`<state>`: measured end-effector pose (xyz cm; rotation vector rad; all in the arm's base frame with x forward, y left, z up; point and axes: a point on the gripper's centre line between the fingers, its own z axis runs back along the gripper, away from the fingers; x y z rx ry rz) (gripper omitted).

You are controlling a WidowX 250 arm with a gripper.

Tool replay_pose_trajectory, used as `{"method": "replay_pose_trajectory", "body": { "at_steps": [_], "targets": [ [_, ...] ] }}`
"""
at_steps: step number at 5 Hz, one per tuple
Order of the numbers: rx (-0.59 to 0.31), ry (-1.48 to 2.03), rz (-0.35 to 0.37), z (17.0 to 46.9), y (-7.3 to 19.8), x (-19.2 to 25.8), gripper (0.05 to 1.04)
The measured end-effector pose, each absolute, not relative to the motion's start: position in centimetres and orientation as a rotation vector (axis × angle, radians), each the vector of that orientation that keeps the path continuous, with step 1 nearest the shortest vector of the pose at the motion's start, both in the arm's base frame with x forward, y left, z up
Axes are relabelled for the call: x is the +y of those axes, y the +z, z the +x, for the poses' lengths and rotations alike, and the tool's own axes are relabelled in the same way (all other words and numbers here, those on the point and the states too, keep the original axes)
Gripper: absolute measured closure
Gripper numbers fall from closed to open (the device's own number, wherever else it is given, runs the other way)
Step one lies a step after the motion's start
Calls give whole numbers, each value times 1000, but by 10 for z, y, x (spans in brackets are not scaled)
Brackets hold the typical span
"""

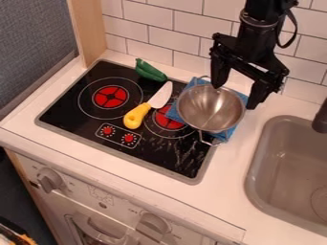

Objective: Pick the yellow and white knife and put it on the left side of the hob

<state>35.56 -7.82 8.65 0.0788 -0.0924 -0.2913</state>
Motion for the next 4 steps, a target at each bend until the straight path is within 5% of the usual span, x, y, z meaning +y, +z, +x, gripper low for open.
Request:
{"method": "replay_pose_trajectory", "body": {
  "at_steps": [1,4],
  "targets": [
    [-54,-295,83,352,74,-77,83],
    [-19,-166,118,303,68,37,83]
  ]
}}
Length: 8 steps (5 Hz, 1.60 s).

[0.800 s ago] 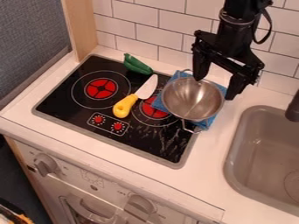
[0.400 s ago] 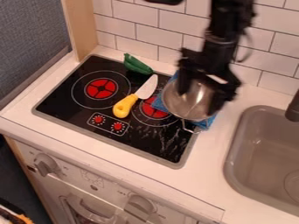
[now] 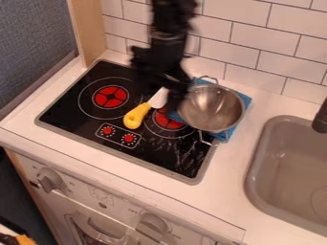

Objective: Pick the yellow and white knife and put it on the left side of the hob

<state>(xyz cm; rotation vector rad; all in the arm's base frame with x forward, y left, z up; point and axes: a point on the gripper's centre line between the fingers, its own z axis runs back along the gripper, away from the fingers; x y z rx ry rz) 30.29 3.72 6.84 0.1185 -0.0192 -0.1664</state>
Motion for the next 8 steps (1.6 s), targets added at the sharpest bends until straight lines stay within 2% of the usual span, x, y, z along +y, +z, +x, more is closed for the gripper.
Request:
{"method": "replay_pose_trajectory", "body": {
  "at_steps": [2,4,5,6,7,8],
  "targets": [
    [35,-144,148,296,51,69,83],
    [60,-28,140,297,24,53,83],
    [53,-5,154,306,21,48,83],
    [100,-23,175,317,14,46,83],
    [127,-54,183,323,14,48,115],
    [127,-55,181,324,16,55,219]
  ]
}}
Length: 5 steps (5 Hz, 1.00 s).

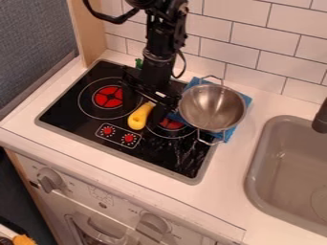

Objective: Pick the yellow and white knife and put it on the left side of the hob

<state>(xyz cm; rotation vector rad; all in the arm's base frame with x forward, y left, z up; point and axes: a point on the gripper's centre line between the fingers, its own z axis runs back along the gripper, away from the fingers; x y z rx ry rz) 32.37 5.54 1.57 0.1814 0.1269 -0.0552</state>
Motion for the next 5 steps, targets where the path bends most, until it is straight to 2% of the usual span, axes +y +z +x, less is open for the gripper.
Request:
{"method": "replay_pose_trajectory", "body": {
  "at_steps": [1,2,3,4,5],
  "targets": [
    [137,-63,163,322,15,55,549],
    [145,-87,145,318,13,46,621],
    [131,-111,132,309,14,37,621],
    [87,-117,90,301,17,27,621],
    [-6,-145,95,306,42,22,621]
  ]
}}
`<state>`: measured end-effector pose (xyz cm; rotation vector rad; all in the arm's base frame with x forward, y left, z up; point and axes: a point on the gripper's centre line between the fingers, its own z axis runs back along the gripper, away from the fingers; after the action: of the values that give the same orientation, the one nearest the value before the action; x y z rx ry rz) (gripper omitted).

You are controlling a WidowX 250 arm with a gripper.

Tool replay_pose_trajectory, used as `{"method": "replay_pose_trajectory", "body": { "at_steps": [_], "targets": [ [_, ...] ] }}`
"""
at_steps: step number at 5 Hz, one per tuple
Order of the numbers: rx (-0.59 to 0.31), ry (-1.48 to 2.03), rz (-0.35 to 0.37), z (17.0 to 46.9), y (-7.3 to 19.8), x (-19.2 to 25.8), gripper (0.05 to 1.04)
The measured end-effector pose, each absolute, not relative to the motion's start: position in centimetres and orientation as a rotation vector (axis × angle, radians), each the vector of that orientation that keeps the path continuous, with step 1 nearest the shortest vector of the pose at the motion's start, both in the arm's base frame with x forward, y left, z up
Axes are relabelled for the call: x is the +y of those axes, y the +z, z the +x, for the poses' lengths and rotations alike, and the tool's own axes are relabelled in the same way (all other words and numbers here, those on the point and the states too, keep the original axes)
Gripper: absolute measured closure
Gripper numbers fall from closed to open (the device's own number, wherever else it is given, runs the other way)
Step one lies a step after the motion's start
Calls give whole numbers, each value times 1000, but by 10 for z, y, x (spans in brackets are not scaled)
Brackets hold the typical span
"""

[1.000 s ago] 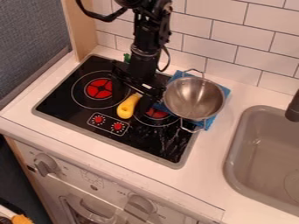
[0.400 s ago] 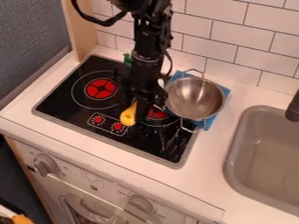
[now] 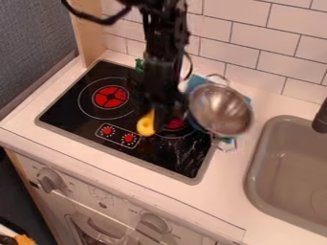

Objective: Pick the yellow and white knife and put it on the left side of the hob

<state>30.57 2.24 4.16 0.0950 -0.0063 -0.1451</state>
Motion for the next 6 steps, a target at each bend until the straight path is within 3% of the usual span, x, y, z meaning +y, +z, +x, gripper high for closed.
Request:
{"method": "replay_pose_trajectory", "body": {
  "at_steps": [1,3,5,6],
  "targets": [
    [-21,-105,111,281,54,49,621],
    [-4,68,115,236,50,131,621],
    [18,96,139,232,45,166,621],
    [18,62,141,249,37,173,621]
  ]
}}
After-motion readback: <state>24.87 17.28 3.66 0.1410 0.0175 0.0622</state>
